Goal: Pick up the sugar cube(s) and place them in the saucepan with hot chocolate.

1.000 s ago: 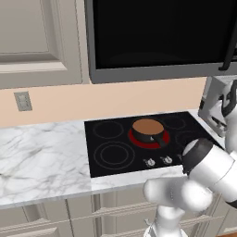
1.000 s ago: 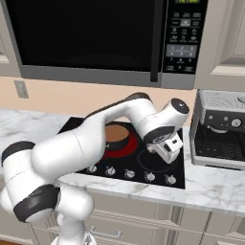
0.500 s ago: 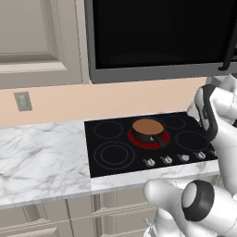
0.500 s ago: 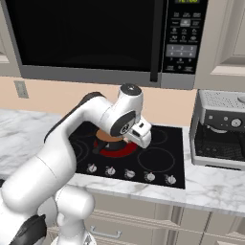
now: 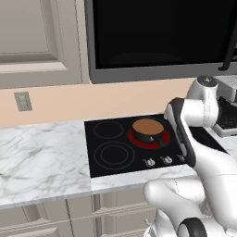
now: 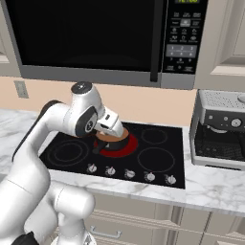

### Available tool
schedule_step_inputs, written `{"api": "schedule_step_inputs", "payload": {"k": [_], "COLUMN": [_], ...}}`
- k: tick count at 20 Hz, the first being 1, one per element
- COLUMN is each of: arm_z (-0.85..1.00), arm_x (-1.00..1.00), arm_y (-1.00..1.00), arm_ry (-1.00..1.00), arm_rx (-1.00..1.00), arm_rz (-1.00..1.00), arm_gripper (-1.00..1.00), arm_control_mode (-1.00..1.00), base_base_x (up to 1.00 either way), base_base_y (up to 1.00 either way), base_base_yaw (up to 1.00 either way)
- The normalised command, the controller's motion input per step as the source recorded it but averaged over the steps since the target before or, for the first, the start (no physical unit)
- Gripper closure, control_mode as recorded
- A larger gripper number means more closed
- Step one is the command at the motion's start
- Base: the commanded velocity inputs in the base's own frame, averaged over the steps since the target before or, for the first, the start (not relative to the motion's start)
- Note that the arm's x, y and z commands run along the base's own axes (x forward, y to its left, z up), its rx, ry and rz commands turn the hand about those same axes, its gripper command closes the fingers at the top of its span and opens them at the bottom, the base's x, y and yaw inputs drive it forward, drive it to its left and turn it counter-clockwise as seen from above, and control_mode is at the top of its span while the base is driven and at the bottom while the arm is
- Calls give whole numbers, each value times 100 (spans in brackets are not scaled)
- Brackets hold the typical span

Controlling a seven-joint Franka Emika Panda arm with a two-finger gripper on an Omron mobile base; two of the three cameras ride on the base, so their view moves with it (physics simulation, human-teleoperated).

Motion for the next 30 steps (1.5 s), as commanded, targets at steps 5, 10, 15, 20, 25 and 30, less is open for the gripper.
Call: {"api": "schedule_step_inputs", "payload": {"k": [5, 10, 15, 20, 25, 30], "arm_z": [1, 0, -4, -19, -29, -22], "arm_x": [6, 18, 32, 45, 46, 43], "arm_y": [61, 41, 1, 0, 0, -1], "arm_ry": [-10, -4, 1, 5, 8, 8], "arm_rx": [-21, -15, -1, 0, 0, 0], "arm_rz": [7, 4, 0, 0, 0, 0], "arm_gripper": [100, 100, 100, 100, 100, 100], "arm_control_mode": [-100, -100, -100, -100, -100, -100], "base_base_x": [0, 0, 0, 0, 0, 0], "base_base_y": [0, 0, 0, 0, 0, 0], "base_base_yaw": [0, 0, 0, 0, 0, 0]}}
